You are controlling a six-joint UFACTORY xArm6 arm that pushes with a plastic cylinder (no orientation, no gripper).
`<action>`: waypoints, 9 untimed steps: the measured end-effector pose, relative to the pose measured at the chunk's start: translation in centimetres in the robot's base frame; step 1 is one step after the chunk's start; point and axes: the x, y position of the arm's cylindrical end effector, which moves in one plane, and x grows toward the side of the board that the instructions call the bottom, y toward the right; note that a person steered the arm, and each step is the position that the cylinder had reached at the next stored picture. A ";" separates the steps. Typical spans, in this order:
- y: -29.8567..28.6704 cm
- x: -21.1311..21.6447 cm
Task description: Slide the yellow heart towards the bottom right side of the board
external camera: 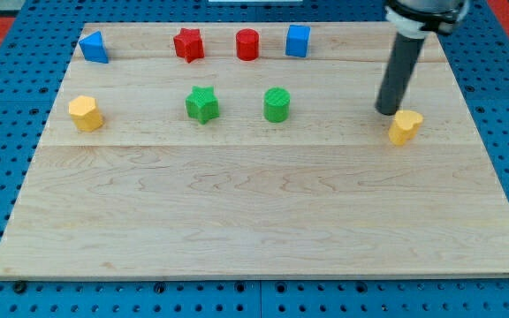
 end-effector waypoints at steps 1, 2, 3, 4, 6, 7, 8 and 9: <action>1.1 5.6; -1.1 4.3; -0.1 0.0; -5.0 3.6; -5.8 8.0; -5.8 7.9; -6.1 7.0; -6.1 7.0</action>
